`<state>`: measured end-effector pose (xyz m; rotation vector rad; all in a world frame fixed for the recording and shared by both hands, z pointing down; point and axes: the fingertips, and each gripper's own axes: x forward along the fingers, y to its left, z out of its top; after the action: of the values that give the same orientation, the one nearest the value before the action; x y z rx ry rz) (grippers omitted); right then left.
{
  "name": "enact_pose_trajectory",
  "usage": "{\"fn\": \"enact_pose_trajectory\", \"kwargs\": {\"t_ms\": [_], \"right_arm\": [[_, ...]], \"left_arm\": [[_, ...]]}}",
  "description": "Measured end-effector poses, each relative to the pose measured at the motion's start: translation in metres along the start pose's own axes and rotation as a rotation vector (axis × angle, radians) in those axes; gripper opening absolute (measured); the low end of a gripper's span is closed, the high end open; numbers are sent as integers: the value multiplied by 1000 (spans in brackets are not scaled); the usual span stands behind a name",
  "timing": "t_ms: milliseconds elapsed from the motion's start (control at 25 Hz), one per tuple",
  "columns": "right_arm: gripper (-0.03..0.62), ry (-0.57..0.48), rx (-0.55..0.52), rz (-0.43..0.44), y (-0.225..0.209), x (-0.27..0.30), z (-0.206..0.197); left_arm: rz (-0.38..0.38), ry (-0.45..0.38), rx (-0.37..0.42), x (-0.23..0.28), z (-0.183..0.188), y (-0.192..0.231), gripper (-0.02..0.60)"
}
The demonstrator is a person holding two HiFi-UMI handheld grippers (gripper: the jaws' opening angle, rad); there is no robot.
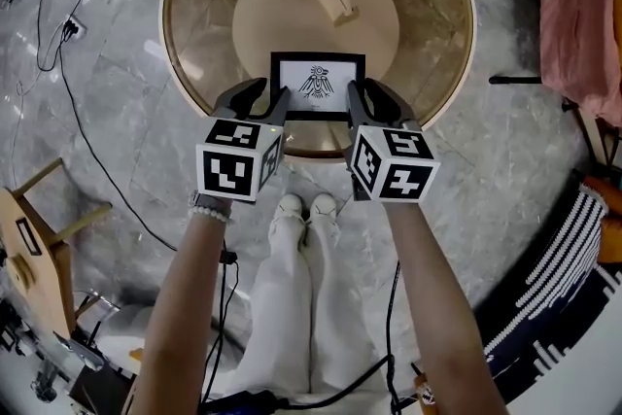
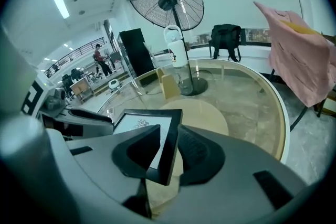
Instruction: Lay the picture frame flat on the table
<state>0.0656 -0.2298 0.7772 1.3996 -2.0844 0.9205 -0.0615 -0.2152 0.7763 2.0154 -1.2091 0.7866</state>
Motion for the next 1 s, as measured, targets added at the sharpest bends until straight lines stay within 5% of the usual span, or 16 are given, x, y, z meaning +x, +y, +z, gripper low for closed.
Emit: {"fn": "enact_pose_trajectory", "kwargs": {"t_ms": [200, 360, 1000], "right_arm": [[93, -19, -54, -19, 0, -11, 11], [52, -48, -105, -41, 1, -30, 26], [44, -159, -178, 0, 51, -165, 103]], "left_arm": [[31, -40, 15, -16, 8, 6, 139], [55, -70, 27, -35, 17, 5, 35], [-56, -268, 81, -176, 109, -69, 17]]}}
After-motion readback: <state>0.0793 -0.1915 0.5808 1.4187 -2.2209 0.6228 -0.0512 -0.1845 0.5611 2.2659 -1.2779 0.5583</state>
